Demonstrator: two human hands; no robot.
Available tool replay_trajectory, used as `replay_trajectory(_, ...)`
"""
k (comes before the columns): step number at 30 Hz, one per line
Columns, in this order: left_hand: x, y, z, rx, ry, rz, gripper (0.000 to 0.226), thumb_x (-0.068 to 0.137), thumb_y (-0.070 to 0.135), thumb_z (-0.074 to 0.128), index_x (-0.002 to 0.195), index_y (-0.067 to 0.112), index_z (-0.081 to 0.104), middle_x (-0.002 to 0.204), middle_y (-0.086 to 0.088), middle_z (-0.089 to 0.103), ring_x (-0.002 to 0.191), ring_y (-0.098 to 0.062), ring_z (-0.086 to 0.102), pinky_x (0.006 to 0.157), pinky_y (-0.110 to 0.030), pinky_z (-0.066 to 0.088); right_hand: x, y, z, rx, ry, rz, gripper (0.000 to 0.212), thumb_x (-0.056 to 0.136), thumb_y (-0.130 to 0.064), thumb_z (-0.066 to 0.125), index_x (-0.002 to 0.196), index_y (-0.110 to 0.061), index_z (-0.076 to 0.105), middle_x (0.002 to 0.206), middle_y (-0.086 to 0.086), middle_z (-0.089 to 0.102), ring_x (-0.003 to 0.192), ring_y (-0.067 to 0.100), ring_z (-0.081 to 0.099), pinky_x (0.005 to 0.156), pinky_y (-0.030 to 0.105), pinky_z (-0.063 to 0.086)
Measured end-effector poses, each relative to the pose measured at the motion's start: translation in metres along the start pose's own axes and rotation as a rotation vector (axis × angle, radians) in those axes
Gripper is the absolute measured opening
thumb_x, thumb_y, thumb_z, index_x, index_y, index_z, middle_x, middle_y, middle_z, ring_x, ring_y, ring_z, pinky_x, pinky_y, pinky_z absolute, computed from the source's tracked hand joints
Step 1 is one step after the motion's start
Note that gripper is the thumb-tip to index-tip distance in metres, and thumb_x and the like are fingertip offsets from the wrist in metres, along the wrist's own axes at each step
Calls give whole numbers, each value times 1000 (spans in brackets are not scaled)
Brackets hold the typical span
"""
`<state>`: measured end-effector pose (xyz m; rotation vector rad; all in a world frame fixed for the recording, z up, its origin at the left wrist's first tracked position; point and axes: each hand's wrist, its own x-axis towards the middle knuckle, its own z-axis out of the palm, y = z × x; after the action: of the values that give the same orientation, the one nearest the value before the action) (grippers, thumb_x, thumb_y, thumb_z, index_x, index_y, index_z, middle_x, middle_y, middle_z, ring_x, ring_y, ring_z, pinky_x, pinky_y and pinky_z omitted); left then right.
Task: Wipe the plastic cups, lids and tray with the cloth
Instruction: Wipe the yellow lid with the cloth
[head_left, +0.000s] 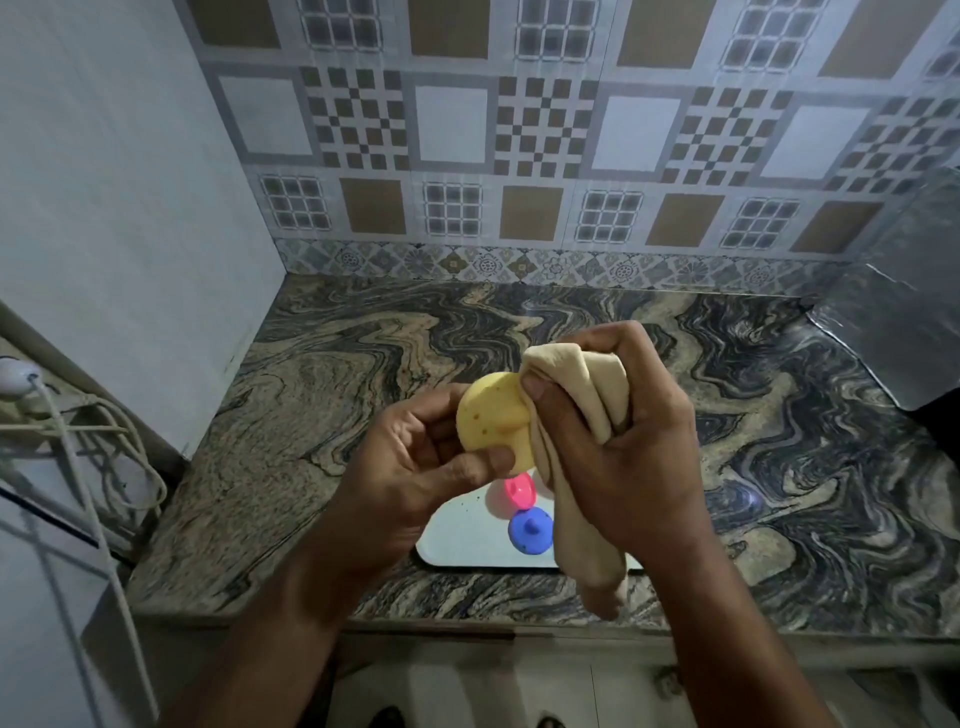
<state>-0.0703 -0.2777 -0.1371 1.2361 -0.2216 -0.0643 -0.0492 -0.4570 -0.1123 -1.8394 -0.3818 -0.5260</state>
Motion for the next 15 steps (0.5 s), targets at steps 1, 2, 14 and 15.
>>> replay_trajectory(1, 0, 2, -2, 30, -35, -15, 35, 76, 12, 79, 111, 11, 77, 100, -6, 80, 93, -18, 76, 82, -28, 60, 3, 0, -3, 1, -26, 1, 21, 93, -21, 80, 103, -14, 63, 87, -8, 70, 70, 12, 67, 59, 33, 55)
replay_trajectory(2, 0, 3, -3, 45, -62, -24, 33, 77, 12, 78, 110, 10, 77, 98, -6, 79, 91, -17, 76, 81, -27, 59, 5, 0, -4, 12, -44, 2, 20, 93, -19, 80, 102, -14, 63, 86, -8, 70, 69, 11, 67, 58, 28, 54)
replay_trajectory(14, -7, -15, 37, -256, 229, -12, 34, 77, 22, 88, 110, 19, 82, 118, -8, 79, 109, -20, 74, 97, -34, 58, -16, -4, 19, 129, 300, 6, 24, 95, -27, 75, 103, -11, 59, 88, -18, 68, 69, 2, 66, 62, 19, 52)
replay_trajectory(15, -8, -13, 37, -267, 257, -25, 27, 79, 16, 81, 105, 22, 84, 112, -4, 80, 103, -16, 74, 90, -28, 58, -17, -3, 18, 97, 311, 0, 24, 96, -28, 75, 103, -12, 59, 89, -20, 68, 71, 3, 67, 63, 19, 52)
